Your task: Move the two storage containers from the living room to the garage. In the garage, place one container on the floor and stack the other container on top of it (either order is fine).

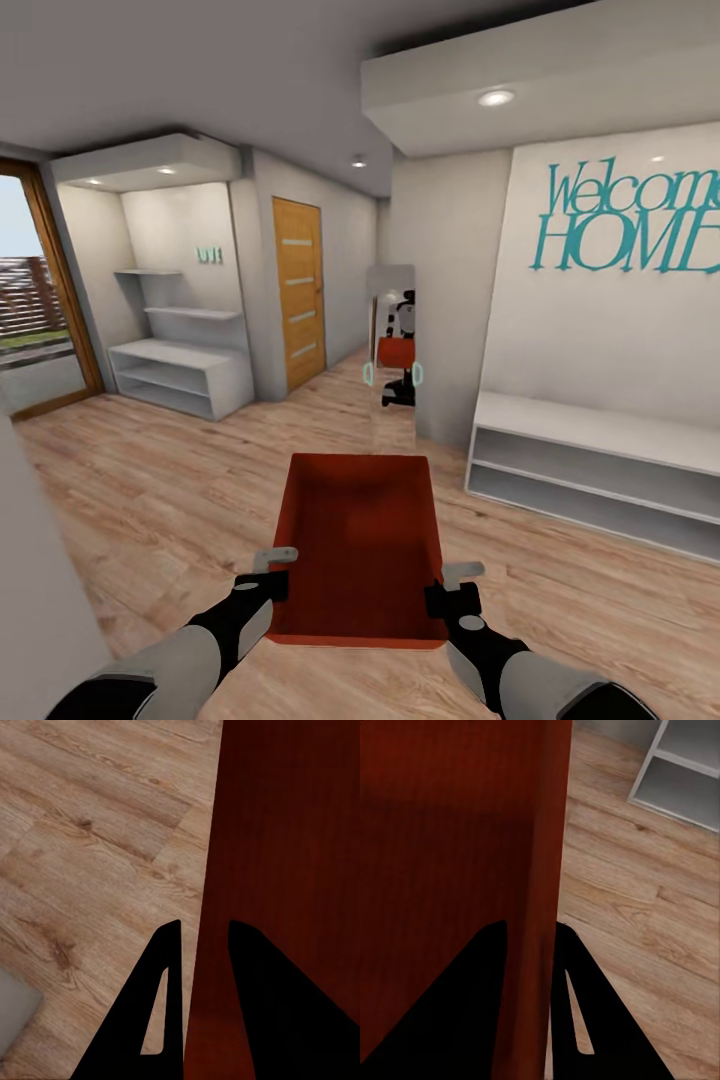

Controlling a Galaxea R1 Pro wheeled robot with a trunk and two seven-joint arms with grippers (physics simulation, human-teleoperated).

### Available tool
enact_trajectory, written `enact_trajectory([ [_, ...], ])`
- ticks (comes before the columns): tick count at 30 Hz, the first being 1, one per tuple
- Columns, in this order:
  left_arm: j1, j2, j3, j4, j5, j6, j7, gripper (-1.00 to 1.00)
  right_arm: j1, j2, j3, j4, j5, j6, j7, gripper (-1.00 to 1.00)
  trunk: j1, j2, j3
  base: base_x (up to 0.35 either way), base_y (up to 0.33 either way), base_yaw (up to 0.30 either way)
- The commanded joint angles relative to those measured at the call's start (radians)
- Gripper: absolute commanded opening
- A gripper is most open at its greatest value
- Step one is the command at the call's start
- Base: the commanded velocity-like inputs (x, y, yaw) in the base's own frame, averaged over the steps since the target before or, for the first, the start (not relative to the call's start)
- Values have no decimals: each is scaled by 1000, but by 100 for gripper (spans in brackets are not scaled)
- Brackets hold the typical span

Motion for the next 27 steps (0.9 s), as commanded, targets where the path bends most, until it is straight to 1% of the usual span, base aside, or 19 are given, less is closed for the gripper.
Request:
enact_trajectory([
  [1,0,0,-2,-1,-7,3,11,-100,-2,1,-83,-4,10,1,1,-100,1,-2,-2,322,0,0],
  [24,0,1,-2,-1,-7,3,11,-100,-2,1,-83,-3,10,1,1,-100,1,-2,-2,322,0,0],
  [27,0,0,-1,-1,-7,3,10,-100,-2,1,-83,-4,10,1,1,-100,1,-2,-2,322,0,68],
])
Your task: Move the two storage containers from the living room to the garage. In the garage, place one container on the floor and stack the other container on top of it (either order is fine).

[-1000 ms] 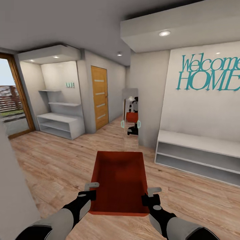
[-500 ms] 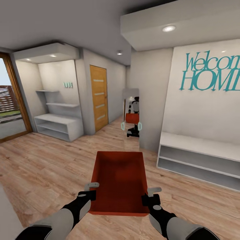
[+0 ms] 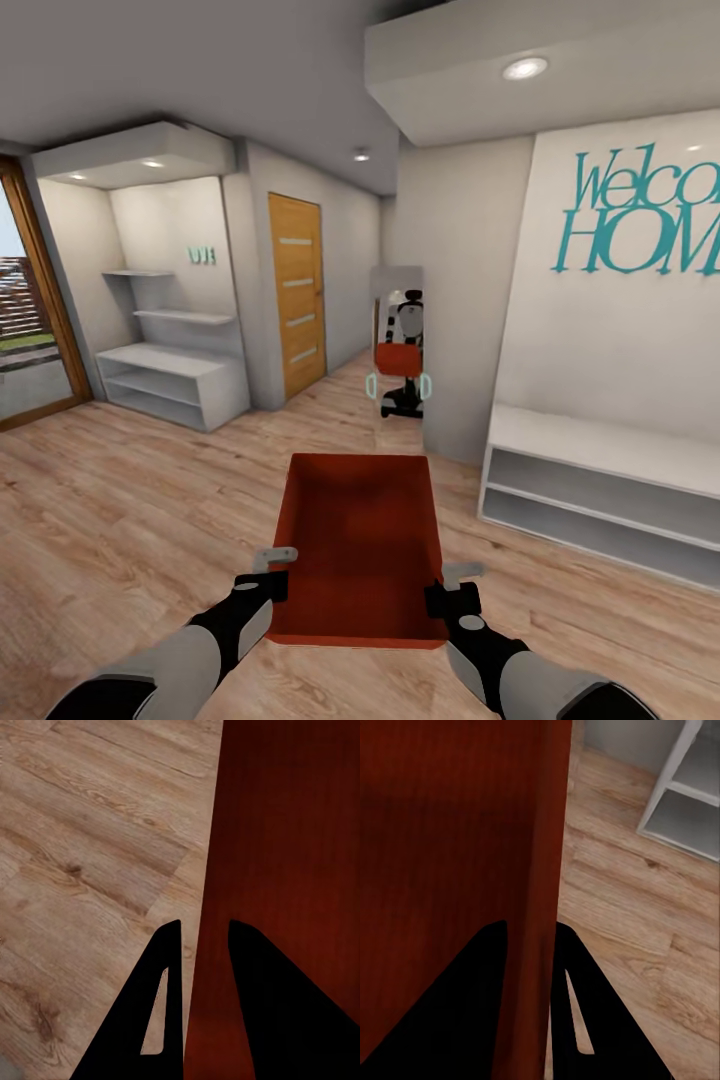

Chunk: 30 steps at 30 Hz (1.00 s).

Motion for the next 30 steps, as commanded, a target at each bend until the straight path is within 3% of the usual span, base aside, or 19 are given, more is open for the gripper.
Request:
enact_trajectory([
  [1,0,1,-1,-2,-8,3,10,-100,-2,1,-83,-3,9,0,1,-100,1,-2,-2,322,0,151],
  [14,0,1,-2,-2,-8,3,10,-100,-2,1,-83,-3,8,0,-1,-100,1,-2,1,322,0,235],
  [30,0,0,-2,-2,-8,3,10,-100,-2,-1,-83,-3,9,0,0,-100,1,-2,1,322,0,15],
])
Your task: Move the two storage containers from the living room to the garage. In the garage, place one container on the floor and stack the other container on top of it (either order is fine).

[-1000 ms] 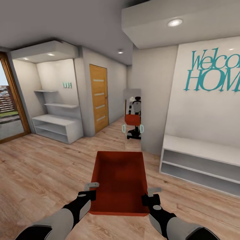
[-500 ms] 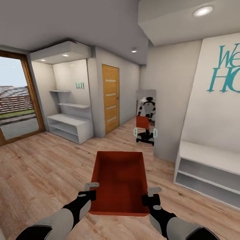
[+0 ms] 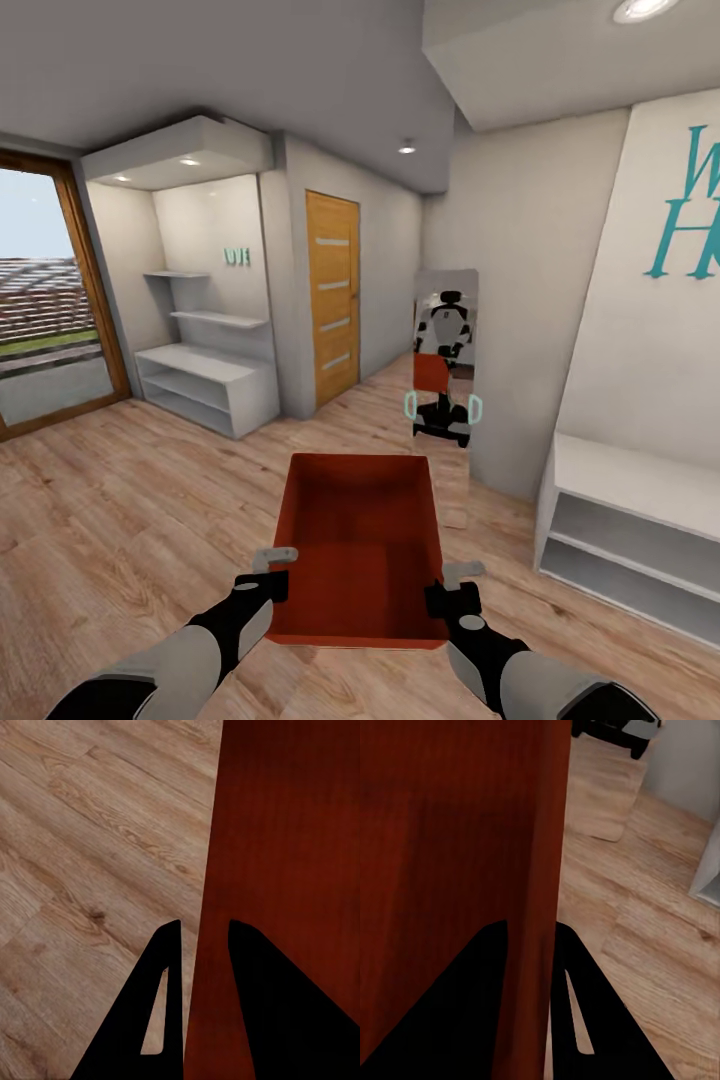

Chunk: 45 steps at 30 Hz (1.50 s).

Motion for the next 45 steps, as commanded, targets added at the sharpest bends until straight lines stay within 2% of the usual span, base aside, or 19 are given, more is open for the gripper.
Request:
enact_trajectory([
  [1,0,1,-3,-2,-8,3,10,-100,-2,1,-76,-2,0,-2,0,-100,1,-1,-2,322,0,0],
  [25,0,1,-2,-2,-8,3,10,-100,-2,2,-76,-1,0,-3,-1,-100,1,-1,21,322,0,177],
  [45,0,2,-2,-3,-8,3,10,-100,-2,1,-76,-1,0,-1,1,-100,1,-1,22,322,0,11],
])
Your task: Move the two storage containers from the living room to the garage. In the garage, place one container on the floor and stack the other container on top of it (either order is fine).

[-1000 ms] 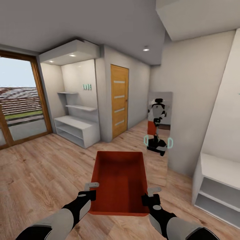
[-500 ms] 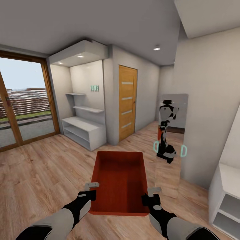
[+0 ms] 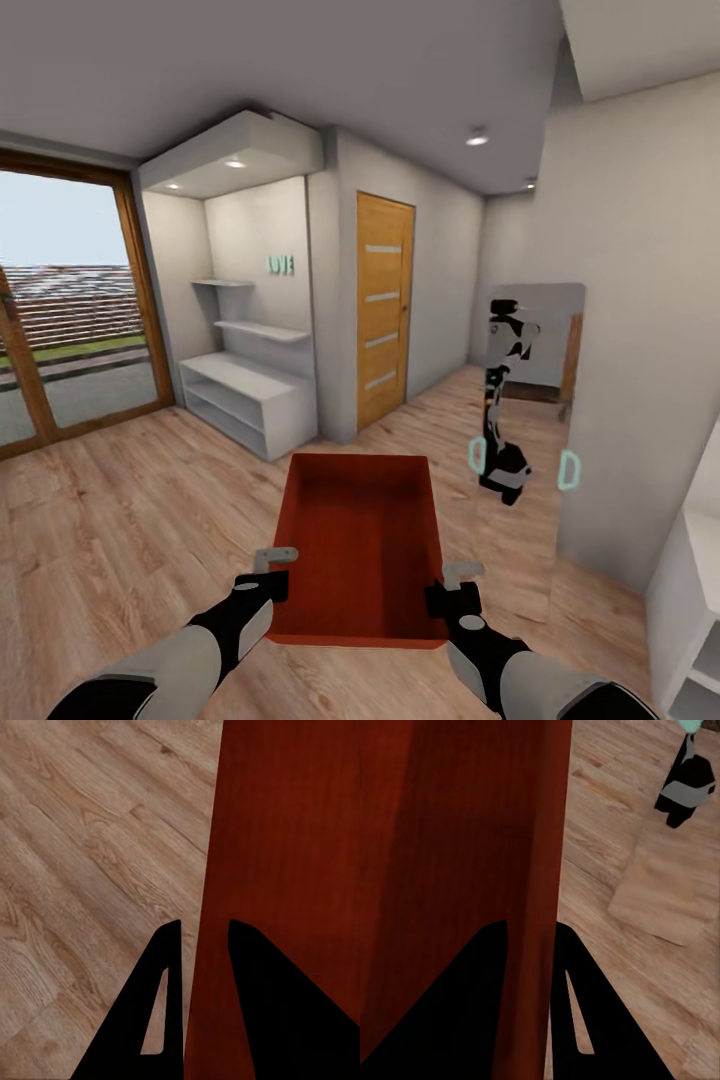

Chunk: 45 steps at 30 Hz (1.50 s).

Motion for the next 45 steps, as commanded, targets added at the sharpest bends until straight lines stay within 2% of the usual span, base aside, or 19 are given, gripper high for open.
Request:
enact_trajectory([
  [1,0,2,0,-3,-10,3,10,-100,-2,1,-76,-2,1,-1,0,-100,1,-2,-2,322,0,0],
  [45,0,5,0,-3,-8,3,10,-100,-2,2,-76,-2,-1,-5,-2,-100,1,-2,-2,322,0,0],
])
